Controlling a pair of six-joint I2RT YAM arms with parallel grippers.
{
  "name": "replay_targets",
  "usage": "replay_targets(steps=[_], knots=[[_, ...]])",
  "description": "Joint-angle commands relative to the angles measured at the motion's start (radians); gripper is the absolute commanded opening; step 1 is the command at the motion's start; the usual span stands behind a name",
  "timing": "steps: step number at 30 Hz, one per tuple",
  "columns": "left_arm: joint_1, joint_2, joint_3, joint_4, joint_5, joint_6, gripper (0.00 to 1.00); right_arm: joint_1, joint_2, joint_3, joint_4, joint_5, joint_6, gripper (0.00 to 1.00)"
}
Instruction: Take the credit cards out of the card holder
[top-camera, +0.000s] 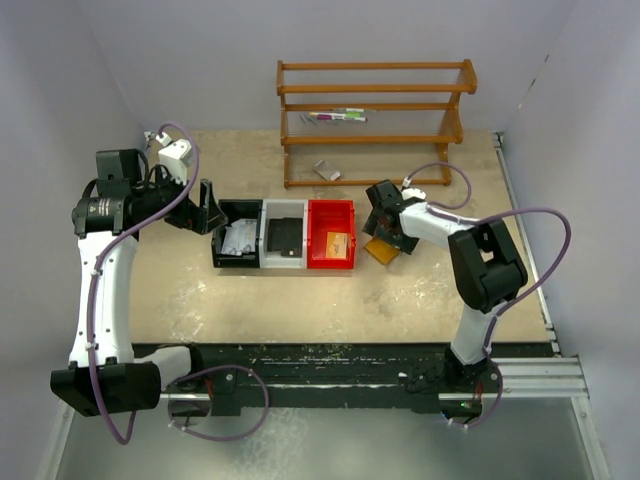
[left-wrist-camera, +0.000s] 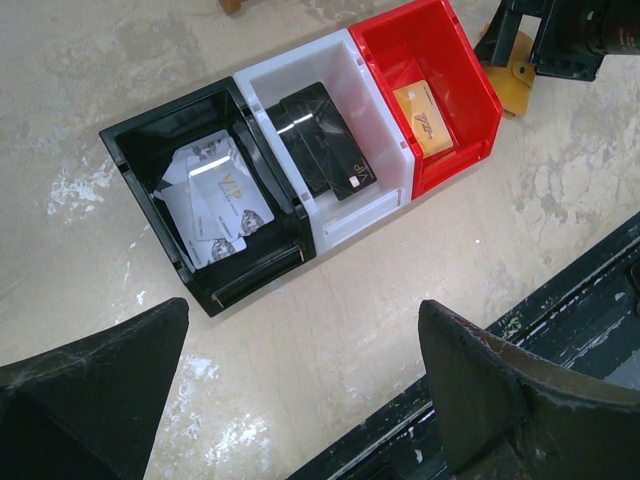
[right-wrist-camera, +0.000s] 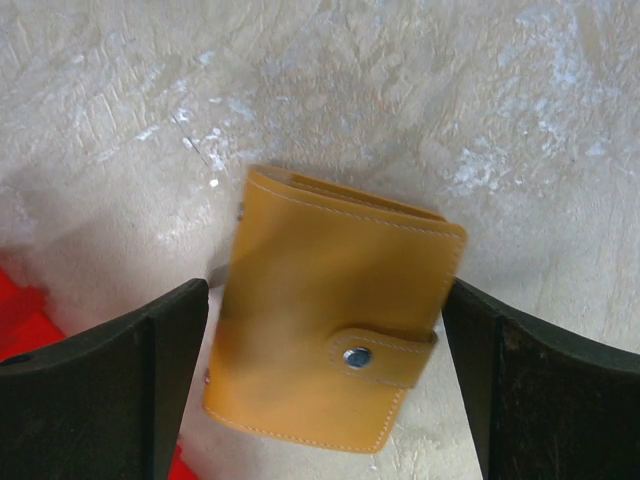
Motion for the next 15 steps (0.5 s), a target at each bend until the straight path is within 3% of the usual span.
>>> replay_targets(steps=[1, 4, 7, 12, 15], knots=[[0.005, -0.027, 0.012, 0.012, 0.019, 0.032, 0.99, -0.006, 0.056, 0.039, 0.000, 0.005, 0.022, 1.00], [0.005, -0.031, 0.013, 0.013, 0.017, 0.031, 0.99, -0.006, 0.070, 0.039, 0.008, 0.005, 0.024, 1.00], [0.005, -0.027, 0.016, 0.015, 0.019, 0.026, 0.99, -0.006, 0.058, 0.005, 0.030, 0.013, 0.018, 0.93], [0.004, -0.020, 0.014, 0.016, 0.031, 0.015, 0.99, -0.006, -0.022, -0.057, 0.070, 0.028, 0.000, 0.68], [0.004, -0.023, 0.015, 0.013, 0.030, 0.013, 0.99, -0.007, -0.081, -0.065, 0.083, 0.042, -0.031, 0.61]])
